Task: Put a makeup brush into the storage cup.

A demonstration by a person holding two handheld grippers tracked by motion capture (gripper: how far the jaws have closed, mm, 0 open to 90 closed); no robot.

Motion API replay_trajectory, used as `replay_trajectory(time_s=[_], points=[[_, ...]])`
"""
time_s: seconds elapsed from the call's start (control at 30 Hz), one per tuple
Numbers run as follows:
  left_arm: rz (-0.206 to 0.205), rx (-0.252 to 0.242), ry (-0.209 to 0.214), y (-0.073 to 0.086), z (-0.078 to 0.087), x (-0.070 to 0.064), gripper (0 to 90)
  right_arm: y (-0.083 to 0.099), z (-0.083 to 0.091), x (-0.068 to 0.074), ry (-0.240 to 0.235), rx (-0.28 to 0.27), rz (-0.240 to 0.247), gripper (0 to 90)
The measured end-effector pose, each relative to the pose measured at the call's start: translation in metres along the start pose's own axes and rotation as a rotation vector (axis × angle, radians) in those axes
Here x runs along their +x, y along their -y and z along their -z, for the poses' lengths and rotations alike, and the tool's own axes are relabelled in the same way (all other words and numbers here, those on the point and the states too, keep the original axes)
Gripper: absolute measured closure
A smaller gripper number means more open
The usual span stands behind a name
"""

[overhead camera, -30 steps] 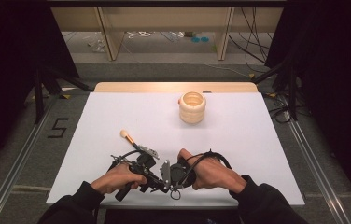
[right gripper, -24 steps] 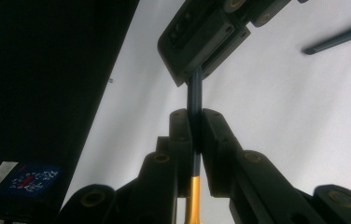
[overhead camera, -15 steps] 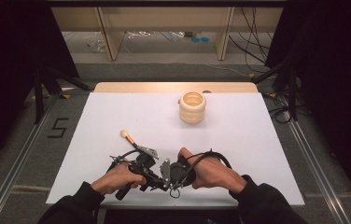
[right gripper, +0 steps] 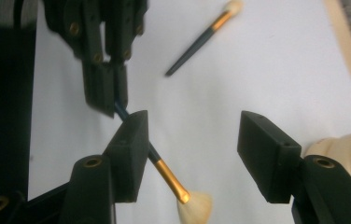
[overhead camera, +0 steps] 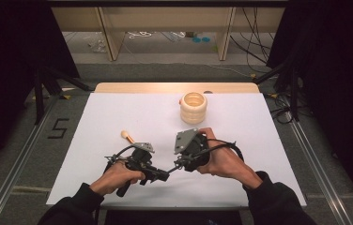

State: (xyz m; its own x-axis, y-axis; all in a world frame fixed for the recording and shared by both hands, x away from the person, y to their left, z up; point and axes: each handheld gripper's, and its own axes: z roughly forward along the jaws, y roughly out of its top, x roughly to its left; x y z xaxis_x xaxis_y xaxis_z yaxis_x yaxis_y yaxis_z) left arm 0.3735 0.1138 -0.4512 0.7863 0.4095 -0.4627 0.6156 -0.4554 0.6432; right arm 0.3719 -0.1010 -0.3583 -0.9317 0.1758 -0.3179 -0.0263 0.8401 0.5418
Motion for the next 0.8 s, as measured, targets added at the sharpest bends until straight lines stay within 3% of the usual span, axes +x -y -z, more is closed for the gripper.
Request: replay_trajectory(time_s=[0.23, 0.5, 0.63, 0.8], points=[[0.025, -0.054, -0.054, -0.001, 0.007, 0.005, 84.2, 0.026, 0.006, -0.014, 0.049, -0.104, -0.251, 31.6], [0.038, -0.119, -0.105, -0.003, 0.015, 0.009, 84.2, 0.052, 0.007, -0.024, 0.07, -0.155, -0.393, 28.8], [0.061, -0.175, -0.141, -0.002, 0.018, 0.012, 84.2, 0.06, 0.005, -0.026, 0.071, -0.17, -0.429, 28.5], [0.06, -0.233, -0.175, -0.003, 0.024, 0.014, 84.2, 0.068, 0.004, -0.029, 0.082, -0.203, -0.492, 27.7]])
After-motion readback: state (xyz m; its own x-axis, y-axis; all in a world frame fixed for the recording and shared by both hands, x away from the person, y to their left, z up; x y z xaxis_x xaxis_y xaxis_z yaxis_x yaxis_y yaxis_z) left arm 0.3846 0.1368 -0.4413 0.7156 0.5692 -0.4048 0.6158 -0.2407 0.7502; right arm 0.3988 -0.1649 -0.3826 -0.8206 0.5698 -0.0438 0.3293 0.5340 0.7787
